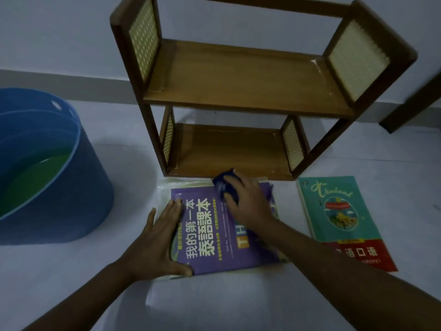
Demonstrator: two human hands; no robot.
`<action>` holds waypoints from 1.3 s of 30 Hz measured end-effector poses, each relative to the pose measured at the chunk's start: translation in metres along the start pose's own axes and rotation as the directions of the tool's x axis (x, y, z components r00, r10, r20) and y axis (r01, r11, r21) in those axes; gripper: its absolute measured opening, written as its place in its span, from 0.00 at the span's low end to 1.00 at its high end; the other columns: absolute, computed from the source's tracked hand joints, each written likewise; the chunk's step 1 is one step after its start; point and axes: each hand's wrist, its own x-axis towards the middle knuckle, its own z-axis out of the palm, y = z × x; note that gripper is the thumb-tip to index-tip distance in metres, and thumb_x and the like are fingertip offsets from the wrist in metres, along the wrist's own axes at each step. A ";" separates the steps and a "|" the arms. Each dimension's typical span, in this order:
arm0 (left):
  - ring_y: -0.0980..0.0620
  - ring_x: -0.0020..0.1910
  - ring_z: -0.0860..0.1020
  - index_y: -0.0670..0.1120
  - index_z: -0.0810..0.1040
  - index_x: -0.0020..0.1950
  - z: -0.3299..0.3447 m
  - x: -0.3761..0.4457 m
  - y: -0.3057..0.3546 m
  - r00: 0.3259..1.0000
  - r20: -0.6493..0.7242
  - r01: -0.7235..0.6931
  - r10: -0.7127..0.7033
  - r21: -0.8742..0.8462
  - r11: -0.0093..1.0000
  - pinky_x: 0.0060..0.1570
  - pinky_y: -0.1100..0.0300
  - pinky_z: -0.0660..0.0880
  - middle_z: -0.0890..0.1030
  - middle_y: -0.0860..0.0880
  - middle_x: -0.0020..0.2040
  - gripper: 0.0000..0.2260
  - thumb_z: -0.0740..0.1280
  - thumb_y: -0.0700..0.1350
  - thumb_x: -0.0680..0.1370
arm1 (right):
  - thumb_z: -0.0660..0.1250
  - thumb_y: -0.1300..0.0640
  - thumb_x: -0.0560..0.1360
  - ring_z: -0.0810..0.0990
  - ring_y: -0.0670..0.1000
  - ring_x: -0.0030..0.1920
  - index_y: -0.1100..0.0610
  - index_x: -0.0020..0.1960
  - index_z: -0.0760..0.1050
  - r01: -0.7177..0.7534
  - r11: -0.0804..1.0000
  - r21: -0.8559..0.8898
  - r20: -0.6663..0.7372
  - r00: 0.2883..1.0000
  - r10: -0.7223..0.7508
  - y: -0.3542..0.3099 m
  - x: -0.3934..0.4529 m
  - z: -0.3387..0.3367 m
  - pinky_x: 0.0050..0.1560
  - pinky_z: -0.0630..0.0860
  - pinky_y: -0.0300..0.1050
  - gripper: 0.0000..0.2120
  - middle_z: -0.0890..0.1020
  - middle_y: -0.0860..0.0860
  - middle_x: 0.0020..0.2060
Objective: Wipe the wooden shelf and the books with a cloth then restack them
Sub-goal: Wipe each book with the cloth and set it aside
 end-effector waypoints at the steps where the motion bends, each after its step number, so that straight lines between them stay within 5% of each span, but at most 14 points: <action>1: 0.59 0.76 0.35 0.52 0.29 0.75 0.000 -0.001 0.000 1.000 -0.001 -0.001 0.001 -0.010 1.000 0.75 0.47 0.36 0.34 0.58 0.77 0.60 0.68 0.73 0.63 | 0.61 0.50 0.75 0.70 0.61 0.65 0.53 0.68 0.72 -0.011 1.000 0.018 -0.017 1.000 0.011 -0.009 -0.006 0.006 0.62 0.71 0.61 0.22 0.71 0.57 0.69; 3: 0.59 0.76 0.34 0.49 0.31 0.76 0.001 0.000 -0.001 1.000 -0.017 -0.011 0.011 0.000 1.000 0.75 0.48 0.35 0.33 0.57 0.77 0.61 0.68 0.74 0.62 | 0.64 0.53 0.73 0.70 0.59 0.64 0.52 0.65 0.73 0.167 0.985 0.053 -0.001 0.986 -0.167 -0.050 -0.032 0.012 0.63 0.71 0.57 0.21 0.73 0.56 0.66; 7: 0.56 0.77 0.39 0.50 0.31 0.76 0.002 -0.003 -0.006 0.998 -0.046 -0.039 0.041 0.035 0.999 0.74 0.46 0.34 0.37 0.56 0.78 0.62 0.69 0.74 0.61 | 0.64 0.54 0.74 0.70 0.56 0.64 0.56 0.63 0.75 0.528 0.823 0.209 0.192 0.803 -0.564 -0.086 -0.060 0.007 0.65 0.64 0.50 0.18 0.75 0.55 0.64; 9: 0.59 0.77 0.37 0.53 0.29 0.75 0.002 -0.004 -0.004 0.999 -0.033 -0.031 0.032 0.041 0.999 0.72 0.53 0.27 0.36 0.57 0.78 0.62 0.68 0.75 0.61 | 0.64 0.55 0.72 0.72 0.55 0.62 0.55 0.63 0.76 0.441 0.886 0.146 0.144 0.876 -0.460 -0.047 -0.043 0.001 0.64 0.68 0.51 0.20 0.76 0.55 0.64; 11: 0.61 0.76 0.36 0.51 0.29 0.75 0.001 -0.003 -0.001 0.999 -0.023 -0.030 0.031 0.032 0.999 0.71 0.55 0.25 0.36 0.58 0.77 0.62 0.68 0.75 0.61 | 0.65 0.55 0.72 0.69 0.52 0.65 0.54 0.65 0.75 0.131 0.988 0.081 0.049 0.990 -0.135 0.005 -0.031 -0.013 0.65 0.70 0.56 0.21 0.75 0.53 0.65; 13: 0.61 0.76 0.35 0.49 0.30 0.76 0.000 -0.005 0.000 0.999 -0.033 -0.027 0.029 0.040 0.999 0.71 0.53 0.25 0.35 0.58 0.77 0.62 0.68 0.75 0.61 | 0.64 0.54 0.73 0.69 0.53 0.65 0.53 0.66 0.73 -0.056 0.996 0.071 -0.022 0.998 0.058 0.029 -0.042 -0.021 0.62 0.72 0.58 0.21 0.74 0.53 0.66; 16: 0.59 0.76 0.35 0.48 0.31 0.76 -0.001 -0.004 -0.003 0.999 -0.032 -0.041 0.043 0.079 0.996 0.72 0.53 0.26 0.35 0.57 0.78 0.63 0.68 0.75 0.61 | 0.65 0.54 0.71 0.71 0.55 0.63 0.51 0.64 0.74 0.160 0.976 0.150 0.037 0.985 -0.167 -0.020 -0.088 -0.004 0.63 0.73 0.56 0.21 0.75 0.53 0.65; 18: 0.59 0.76 0.35 0.47 0.32 0.77 0.000 -0.003 -0.004 0.998 -0.047 -0.046 0.051 0.099 0.994 0.70 0.56 0.24 0.35 0.56 0.78 0.63 0.69 0.75 0.60 | 0.65 0.55 0.72 0.70 0.54 0.65 0.49 0.65 0.72 0.387 0.894 0.225 0.173 0.887 -0.428 -0.046 -0.118 0.000 0.67 0.66 0.49 0.21 0.73 0.50 0.67; 20: 0.60 0.76 0.35 0.48 0.31 0.76 0.001 -0.003 -0.002 0.998 -0.034 -0.054 0.058 0.112 0.992 0.69 0.58 0.23 0.35 0.56 0.78 0.63 0.69 0.74 0.61 | 0.65 0.55 0.72 0.71 0.53 0.65 0.48 0.65 0.72 0.408 0.882 0.235 0.182 0.873 -0.452 -0.028 -0.122 -0.007 0.67 0.65 0.48 0.22 0.73 0.49 0.67; 23: 0.61 0.75 0.34 0.51 0.27 0.75 0.001 -0.004 -0.003 0.999 -0.001 -0.037 0.037 0.094 0.995 0.69 0.54 0.23 0.33 0.57 0.77 0.62 0.67 0.75 0.62 | 0.64 0.53 0.70 0.73 0.53 0.62 0.48 0.64 0.74 0.044 0.980 0.193 0.035 0.998 -0.051 0.041 -0.120 -0.028 0.61 0.74 0.53 0.22 0.75 0.49 0.63; 26: 0.58 0.76 0.35 0.50 0.32 0.76 -0.007 -0.006 0.003 0.999 0.012 -0.038 0.037 0.199 0.979 0.69 0.51 0.22 0.35 0.54 0.77 0.59 0.63 0.78 0.62 | 0.60 0.49 0.73 0.74 0.56 0.59 0.54 0.64 0.75 -0.241 0.964 0.114 -0.004 0.970 0.243 0.089 -0.129 -0.046 0.59 0.75 0.54 0.22 0.76 0.54 0.60; 32: 0.37 0.76 0.52 0.46 0.55 0.78 0.037 0.009 0.069 0.957 0.228 -0.272 0.182 0.475 0.837 0.66 0.36 0.51 0.56 0.35 0.77 0.51 0.65 0.73 0.64 | 0.62 0.53 0.74 0.72 0.62 0.64 0.56 0.69 0.70 -0.241 0.971 -0.007 0.137 0.961 0.240 0.107 -0.158 -0.021 0.62 0.72 0.60 0.24 0.71 0.58 0.67; 36: 0.32 0.75 0.49 0.45 0.54 0.78 0.040 0.018 0.066 0.970 0.182 -0.239 0.161 0.601 0.762 0.64 0.28 0.57 0.53 0.31 0.75 0.50 0.78 0.44 0.62 | 0.60 0.46 0.74 0.69 0.60 0.66 0.49 0.71 0.63 -0.239 0.969 0.057 0.183 0.957 0.225 0.106 -0.152 -0.027 0.64 0.71 0.59 0.26 0.68 0.55 0.69; 39: 0.33 0.74 0.52 0.47 0.50 0.79 0.018 0.017 0.072 0.947 0.272 -0.307 0.173 0.594 0.744 0.57 0.32 0.70 0.58 0.33 0.75 0.52 0.78 0.41 0.61 | 0.60 0.43 0.72 0.69 0.59 0.67 0.46 0.71 0.59 -0.224 0.970 0.098 0.214 0.956 0.199 0.109 -0.154 -0.034 0.64 0.71 0.60 0.29 0.67 0.55 0.70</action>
